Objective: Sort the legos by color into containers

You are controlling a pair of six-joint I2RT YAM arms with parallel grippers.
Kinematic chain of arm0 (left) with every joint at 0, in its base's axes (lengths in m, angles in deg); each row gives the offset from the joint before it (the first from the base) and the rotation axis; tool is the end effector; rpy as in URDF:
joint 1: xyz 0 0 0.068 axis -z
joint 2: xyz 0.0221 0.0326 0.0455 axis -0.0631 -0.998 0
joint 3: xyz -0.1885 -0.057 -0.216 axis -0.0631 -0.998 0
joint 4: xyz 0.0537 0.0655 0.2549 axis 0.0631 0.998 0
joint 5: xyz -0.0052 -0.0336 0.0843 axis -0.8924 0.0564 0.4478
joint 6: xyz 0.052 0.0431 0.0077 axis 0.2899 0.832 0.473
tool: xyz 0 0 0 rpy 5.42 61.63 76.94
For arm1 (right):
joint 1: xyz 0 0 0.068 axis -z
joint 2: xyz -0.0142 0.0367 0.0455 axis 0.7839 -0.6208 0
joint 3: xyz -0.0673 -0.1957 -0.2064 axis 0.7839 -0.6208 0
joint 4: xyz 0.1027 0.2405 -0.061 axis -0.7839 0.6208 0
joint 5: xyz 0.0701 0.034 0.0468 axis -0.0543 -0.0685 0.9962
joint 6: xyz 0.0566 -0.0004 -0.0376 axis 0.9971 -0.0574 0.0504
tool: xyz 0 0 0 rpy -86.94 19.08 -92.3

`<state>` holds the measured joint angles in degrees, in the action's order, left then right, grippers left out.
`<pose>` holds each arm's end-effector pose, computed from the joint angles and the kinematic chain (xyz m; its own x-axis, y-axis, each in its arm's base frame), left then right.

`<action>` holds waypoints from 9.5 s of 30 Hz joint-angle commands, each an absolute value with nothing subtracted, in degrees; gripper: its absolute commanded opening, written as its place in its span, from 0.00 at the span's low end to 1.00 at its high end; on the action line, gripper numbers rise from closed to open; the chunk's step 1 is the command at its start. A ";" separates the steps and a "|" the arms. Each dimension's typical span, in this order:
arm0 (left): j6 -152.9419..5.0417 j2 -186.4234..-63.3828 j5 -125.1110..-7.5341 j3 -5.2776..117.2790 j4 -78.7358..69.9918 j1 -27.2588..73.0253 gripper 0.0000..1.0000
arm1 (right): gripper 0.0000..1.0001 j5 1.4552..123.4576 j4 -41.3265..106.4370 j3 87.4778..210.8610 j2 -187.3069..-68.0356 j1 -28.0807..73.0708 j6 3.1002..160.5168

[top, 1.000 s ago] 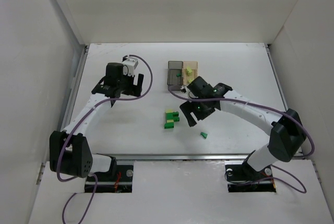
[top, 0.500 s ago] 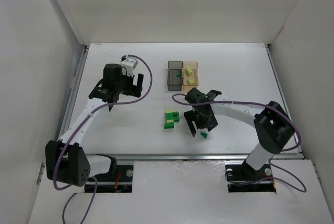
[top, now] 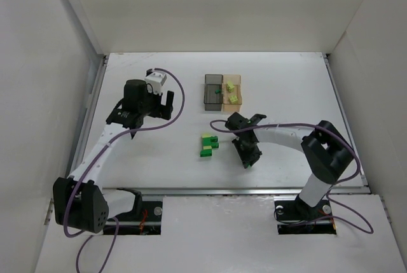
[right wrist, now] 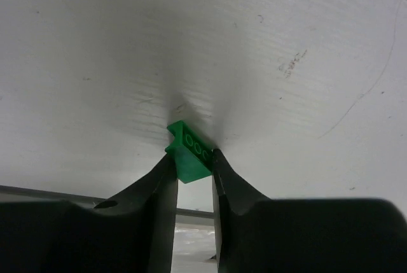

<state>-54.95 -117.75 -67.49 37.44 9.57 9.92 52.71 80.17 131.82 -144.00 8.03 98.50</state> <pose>0.2786 -0.0763 0.3145 -0.3816 0.2230 -0.8970 0.4264 0.9035 0.0432 0.2159 0.2029 0.1540 -0.9378 -0.3426 -0.0572 -0.3423 0.9395 -0.0152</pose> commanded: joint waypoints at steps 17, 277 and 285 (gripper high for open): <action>-53.59 -114.89 -70.36 33.15 8.63 10.09 0.89 | 0.00 53.51 74.60 148.38 -132.72 7.68 96.26; -38.22 -135.55 -86.71 69.88 22.78 17.65 0.00 | 0.94 77.73 46.56 155.09 -135.26 24.98 110.58; -34.77 -132.03 -90.40 66.54 20.14 19.24 0.00 | 0.88 91.55 41.63 162.21 -142.65 25.69 111.82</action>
<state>-37.70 -134.47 -88.26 67.64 22.59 19.08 83.63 46.42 156.95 -143.78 25.40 110.46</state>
